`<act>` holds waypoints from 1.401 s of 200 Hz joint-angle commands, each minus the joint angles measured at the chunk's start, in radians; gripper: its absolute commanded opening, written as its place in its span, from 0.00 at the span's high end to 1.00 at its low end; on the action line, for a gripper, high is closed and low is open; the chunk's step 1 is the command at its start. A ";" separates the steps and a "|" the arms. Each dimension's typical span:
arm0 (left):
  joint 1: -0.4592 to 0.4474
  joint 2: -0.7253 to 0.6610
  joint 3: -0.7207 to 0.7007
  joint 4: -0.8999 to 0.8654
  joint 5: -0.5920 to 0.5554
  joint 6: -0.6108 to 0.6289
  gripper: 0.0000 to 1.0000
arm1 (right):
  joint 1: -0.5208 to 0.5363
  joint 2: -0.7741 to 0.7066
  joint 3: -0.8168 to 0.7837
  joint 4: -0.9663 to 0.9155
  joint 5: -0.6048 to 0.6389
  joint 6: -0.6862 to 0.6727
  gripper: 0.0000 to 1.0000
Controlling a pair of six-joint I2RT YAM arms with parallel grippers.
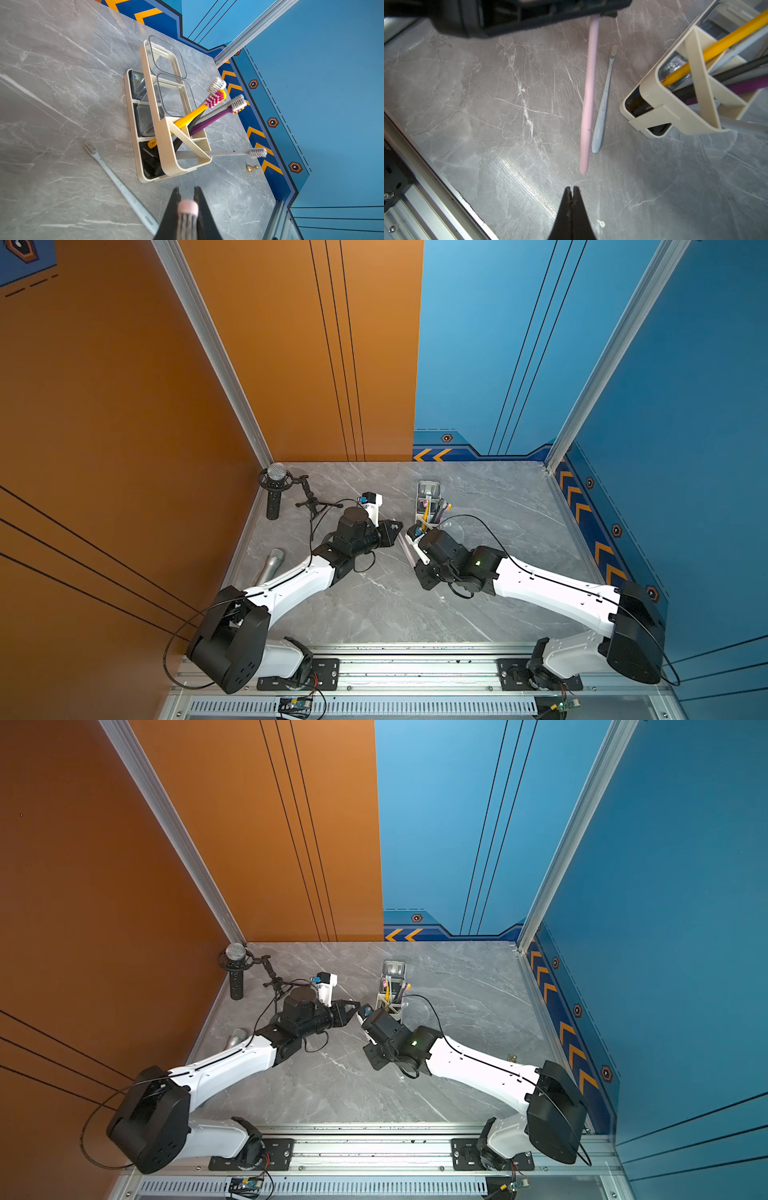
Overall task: Place the toothbrush into the toothbrush holder
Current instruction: Pick up the toothbrush from the center of the board, then place the toothbrush in the toothbrush holder.
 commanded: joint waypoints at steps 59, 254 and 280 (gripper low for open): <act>-0.002 -0.016 0.145 0.009 0.073 0.163 1.00 | -0.045 -0.292 -0.077 -0.028 0.242 0.137 0.56; -0.185 0.155 0.367 0.009 -0.224 0.736 1.00 | -0.399 -0.592 -0.323 -0.050 0.034 0.234 0.43; -0.186 0.163 0.369 0.008 -0.224 0.738 1.00 | -0.398 -0.583 -0.319 -0.050 0.024 0.225 0.43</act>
